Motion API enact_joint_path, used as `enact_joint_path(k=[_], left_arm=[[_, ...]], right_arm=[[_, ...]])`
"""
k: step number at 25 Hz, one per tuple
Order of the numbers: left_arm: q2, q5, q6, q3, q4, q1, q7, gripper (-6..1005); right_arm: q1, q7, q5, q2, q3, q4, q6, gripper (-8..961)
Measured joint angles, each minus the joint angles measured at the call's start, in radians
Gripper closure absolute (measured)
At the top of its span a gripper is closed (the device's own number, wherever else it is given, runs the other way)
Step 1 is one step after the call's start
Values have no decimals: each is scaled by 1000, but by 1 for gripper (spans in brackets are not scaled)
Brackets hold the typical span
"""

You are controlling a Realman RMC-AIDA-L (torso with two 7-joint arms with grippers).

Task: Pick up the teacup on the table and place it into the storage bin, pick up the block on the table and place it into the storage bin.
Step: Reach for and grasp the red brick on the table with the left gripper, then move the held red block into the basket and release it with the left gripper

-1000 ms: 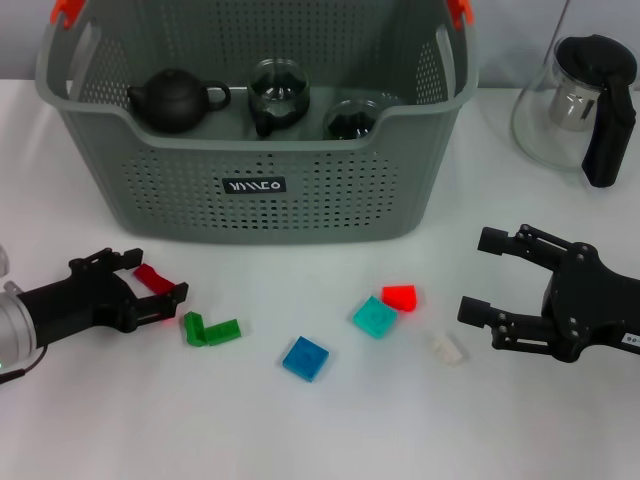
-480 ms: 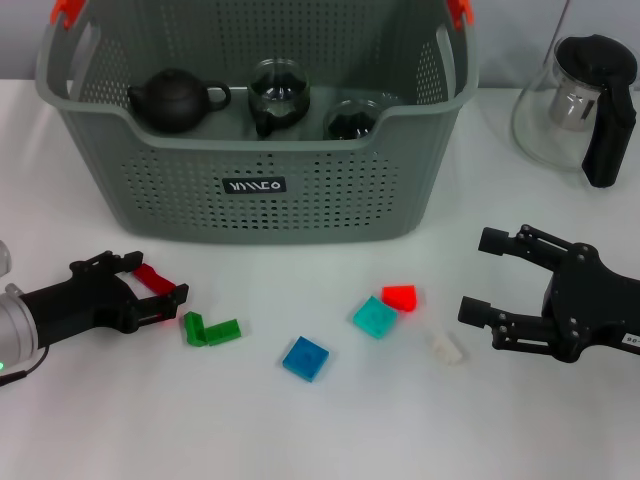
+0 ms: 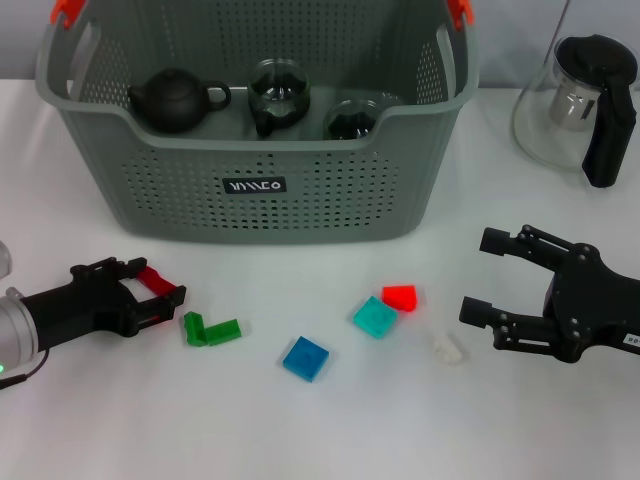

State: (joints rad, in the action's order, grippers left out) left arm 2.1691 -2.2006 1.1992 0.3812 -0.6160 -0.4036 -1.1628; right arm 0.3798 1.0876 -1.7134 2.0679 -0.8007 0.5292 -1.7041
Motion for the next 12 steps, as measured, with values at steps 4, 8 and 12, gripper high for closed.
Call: enact_joint_path(k=[4, 8, 12], left_arm=[[-2, -1, 0, 1, -12, -1, -28, 210], [-3, 5, 23, -8, -35, 4, -38, 260], [-5, 9, 121, -25, -77, 9, -83, 355]], right_arm=[[-1, 0, 0, 0, 0, 0, 0, 6], [-1, 0, 0, 0, 0, 0, 0, 6], [-1, 0, 0, -1, 0, 0, -1, 6]])
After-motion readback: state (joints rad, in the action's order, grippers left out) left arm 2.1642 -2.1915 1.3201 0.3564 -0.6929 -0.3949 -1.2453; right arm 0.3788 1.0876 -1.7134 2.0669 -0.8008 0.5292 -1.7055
